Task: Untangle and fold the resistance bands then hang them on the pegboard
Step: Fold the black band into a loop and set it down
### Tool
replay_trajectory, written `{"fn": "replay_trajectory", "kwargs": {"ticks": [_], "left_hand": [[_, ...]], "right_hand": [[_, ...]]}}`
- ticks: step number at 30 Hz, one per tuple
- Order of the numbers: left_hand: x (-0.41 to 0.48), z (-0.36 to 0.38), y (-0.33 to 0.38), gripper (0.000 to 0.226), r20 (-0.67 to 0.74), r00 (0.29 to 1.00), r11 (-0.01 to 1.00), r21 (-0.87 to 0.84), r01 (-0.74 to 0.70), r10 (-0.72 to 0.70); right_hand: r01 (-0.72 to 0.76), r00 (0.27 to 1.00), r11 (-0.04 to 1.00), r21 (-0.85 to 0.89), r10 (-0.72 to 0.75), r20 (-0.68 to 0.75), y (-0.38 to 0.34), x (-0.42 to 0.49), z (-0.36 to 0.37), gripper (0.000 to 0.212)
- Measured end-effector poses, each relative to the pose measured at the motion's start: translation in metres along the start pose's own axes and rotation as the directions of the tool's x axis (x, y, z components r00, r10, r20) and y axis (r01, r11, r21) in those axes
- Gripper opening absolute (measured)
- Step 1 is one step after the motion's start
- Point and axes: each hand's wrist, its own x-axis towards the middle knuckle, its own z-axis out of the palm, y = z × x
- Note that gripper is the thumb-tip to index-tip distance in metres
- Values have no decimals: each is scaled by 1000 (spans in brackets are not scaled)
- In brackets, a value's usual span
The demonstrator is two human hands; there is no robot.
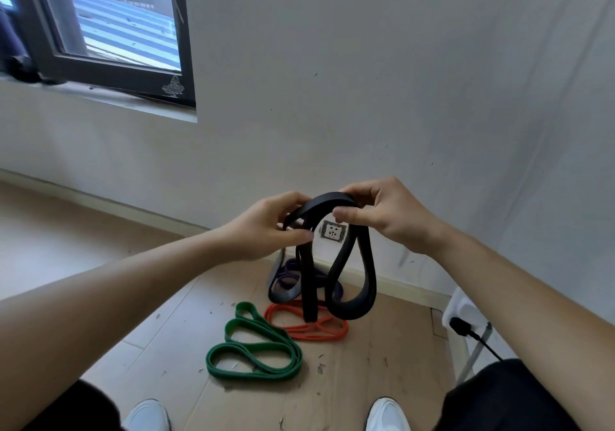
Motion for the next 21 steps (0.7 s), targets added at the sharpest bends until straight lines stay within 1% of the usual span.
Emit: {"fn": "replay_trajectory", "kwargs": {"ticks": [2,5,7,9,11,12,14,15,16,19,21], "left_hand": [[0,7,7,36,8,1000,993,-121,6,-5],[1,13,16,28,-53,999,983,-182,-10,0],[3,12,18,22,-105,994,976,-218,-21,-2],[4,10,19,16,-113,994,971,-240,-24,-3],[4,9,19,12,-83,996,971,-239,-13,-7],[4,10,20,12,-65,998,973,-230,-9,-6],[4,12,20,16,-31,1000,979,-206,-6,-1],[5,13,20,18,-19,1000,981,-194,-2,-2],[5,13,20,18,-11,1000,983,-184,3,-5],[7,11,19,16,-15,1000,992,-125,2,-4],[7,9,15,22,-47,999,997,-74,3,-7]], "right_hand": [[24,999,999,49,-22,-47,0,0,2,19],[31,997,990,137,-22,-69,-2,-2,1,18],[-4,998,993,116,10,-56,-1,-3,-2,21],[-58,998,995,81,58,-3,1,-4,-5,22],[-113,989,994,5,112,92,-1,-6,-5,22],[-114,984,991,-63,122,130,-3,-6,-4,21],[-77,982,973,-217,113,155,-10,-5,-1,19],[-65,983,962,-265,107,148,-13,-4,-1,20],[-67,985,958,-277,108,137,-15,-4,-1,22],[-69,987,974,-214,98,125,-17,-4,-2,28],[-72,990,983,-168,91,110,-15,-4,-1,35]]}}
